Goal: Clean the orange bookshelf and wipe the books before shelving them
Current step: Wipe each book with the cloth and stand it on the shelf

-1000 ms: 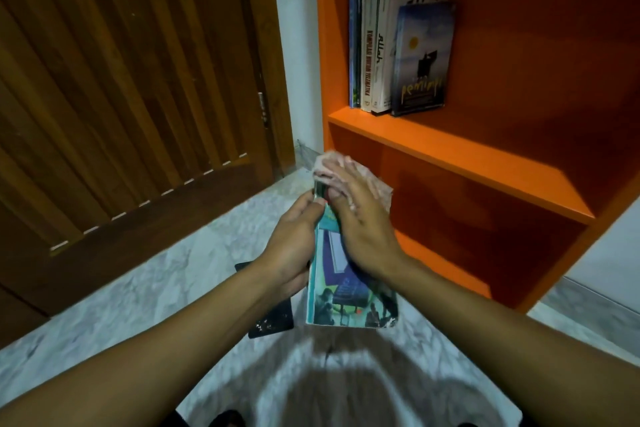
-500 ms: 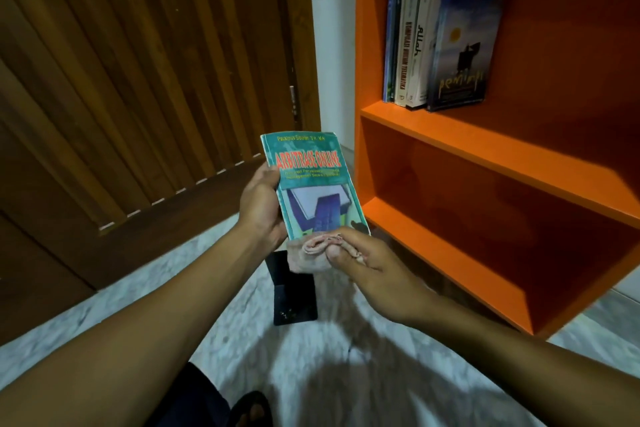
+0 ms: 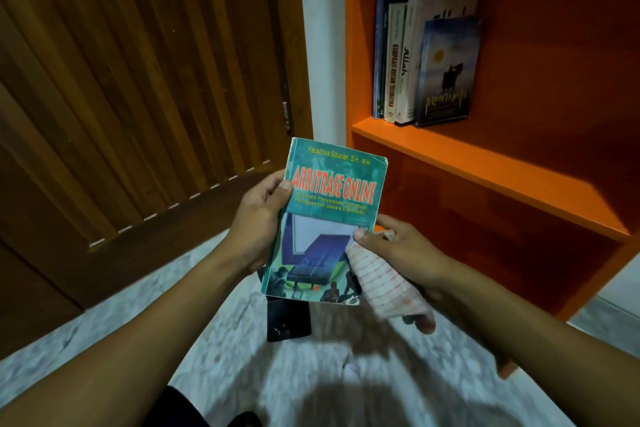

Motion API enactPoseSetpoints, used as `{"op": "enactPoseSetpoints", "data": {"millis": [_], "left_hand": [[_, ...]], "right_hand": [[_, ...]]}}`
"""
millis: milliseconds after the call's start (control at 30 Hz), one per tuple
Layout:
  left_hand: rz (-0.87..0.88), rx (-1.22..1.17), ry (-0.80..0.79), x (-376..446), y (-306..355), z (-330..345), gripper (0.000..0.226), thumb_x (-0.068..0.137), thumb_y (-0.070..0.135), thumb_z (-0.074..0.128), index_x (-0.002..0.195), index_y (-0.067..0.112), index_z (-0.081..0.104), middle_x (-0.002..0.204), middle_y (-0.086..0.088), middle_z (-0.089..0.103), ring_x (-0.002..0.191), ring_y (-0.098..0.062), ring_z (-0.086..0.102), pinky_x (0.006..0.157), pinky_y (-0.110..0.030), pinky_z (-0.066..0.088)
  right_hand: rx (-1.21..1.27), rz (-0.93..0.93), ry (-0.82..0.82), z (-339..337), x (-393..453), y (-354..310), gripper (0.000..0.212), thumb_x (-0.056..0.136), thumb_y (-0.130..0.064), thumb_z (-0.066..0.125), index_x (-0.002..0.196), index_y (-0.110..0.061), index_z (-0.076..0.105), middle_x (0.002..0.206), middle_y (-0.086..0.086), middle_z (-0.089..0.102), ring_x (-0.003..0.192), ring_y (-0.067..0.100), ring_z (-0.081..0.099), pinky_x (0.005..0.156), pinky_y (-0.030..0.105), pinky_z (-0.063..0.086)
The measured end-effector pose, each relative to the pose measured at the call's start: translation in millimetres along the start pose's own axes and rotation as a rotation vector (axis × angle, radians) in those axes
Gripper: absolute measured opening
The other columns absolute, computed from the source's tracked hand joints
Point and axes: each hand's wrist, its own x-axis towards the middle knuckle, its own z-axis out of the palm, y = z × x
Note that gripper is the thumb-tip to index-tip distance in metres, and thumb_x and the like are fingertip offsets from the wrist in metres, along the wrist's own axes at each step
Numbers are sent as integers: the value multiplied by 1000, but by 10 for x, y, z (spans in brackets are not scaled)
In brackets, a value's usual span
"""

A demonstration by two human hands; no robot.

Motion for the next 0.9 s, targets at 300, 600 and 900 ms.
{"op": "enactPoseSetpoints", "data": {"millis": [300, 600, 900], "left_hand": [[-21, 281, -126, -13, 21, 34, 26, 101, 13, 52, 121, 28, 54, 113, 0, 73, 91, -9, 73, 60, -22, 57], [30, 359, -124, 189, 157, 378, 12, 98, 11, 58, 108, 16, 57, 111, -11, 69, 97, -27, 71, 65, -32, 60], [207, 290, -57, 1125, 459, 1322, 12, 98, 14, 59, 93, 24, 54, 105, -15, 66, 95, -27, 71, 70, -58, 60]], "right_hand": [[40, -63, 134, -231, 47, -148, 19, 98, -17, 60, 113, -6, 61, 111, 22, 70, 103, 41, 67, 92, 59, 50], [-37, -257, 411, -583, 55, -512, 12, 94, -23, 67, 106, -20, 69, 96, 4, 75, 87, 23, 73, 72, 42, 58], [-76, -392, 907, -1181, 211, -1005, 8, 90, -24, 68, 84, -27, 63, 87, 1, 70, 84, 26, 68, 77, 50, 56]]}}
